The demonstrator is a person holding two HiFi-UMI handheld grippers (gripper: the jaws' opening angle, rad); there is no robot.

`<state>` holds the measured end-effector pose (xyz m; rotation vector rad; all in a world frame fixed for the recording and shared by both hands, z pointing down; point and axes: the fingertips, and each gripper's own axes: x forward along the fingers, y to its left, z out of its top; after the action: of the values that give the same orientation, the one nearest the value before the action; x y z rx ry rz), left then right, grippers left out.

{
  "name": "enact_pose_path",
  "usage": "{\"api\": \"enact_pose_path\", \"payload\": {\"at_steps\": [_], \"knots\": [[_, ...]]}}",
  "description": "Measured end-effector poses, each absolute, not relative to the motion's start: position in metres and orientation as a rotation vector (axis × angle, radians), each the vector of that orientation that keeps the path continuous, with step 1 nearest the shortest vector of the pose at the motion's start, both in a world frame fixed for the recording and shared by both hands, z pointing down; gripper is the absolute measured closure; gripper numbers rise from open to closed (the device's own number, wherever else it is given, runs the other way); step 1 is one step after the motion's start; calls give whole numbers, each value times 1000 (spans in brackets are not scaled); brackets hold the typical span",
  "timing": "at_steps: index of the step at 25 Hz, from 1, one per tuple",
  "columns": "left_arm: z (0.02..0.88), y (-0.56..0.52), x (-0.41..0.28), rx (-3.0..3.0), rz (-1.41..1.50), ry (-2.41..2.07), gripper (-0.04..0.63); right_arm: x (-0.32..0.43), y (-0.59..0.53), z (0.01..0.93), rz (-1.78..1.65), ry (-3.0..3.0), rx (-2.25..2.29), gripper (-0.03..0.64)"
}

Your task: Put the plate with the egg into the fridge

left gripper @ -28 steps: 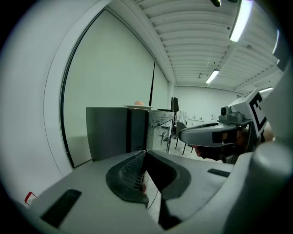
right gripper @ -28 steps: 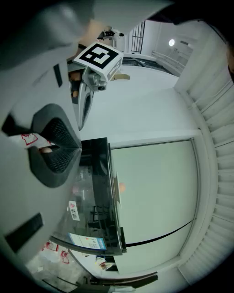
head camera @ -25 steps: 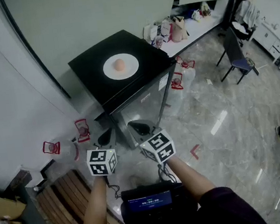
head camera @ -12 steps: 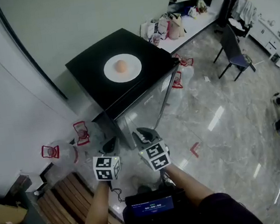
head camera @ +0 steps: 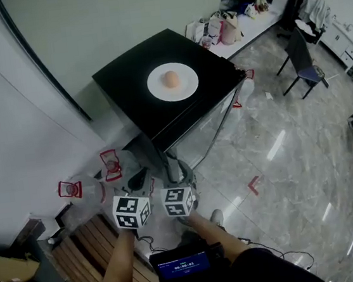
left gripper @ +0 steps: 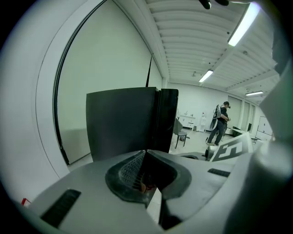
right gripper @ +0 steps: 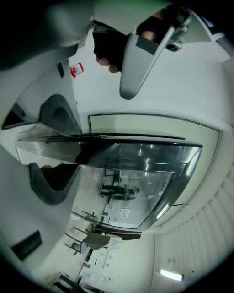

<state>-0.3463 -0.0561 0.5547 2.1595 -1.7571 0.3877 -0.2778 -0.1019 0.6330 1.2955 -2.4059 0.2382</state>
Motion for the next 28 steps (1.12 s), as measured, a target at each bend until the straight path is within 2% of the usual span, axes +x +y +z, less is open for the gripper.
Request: {"api": "enact_pose_path", "payload": {"at_steps": [8,28], "knots": [[558,-61,-348,2196,404,-1704,584,-276,-107,635,195,-2321,1471,440],[557,-31,-334,2182,404,-1701,586,-275,-99,636,303,-2357,1397,499]]}}
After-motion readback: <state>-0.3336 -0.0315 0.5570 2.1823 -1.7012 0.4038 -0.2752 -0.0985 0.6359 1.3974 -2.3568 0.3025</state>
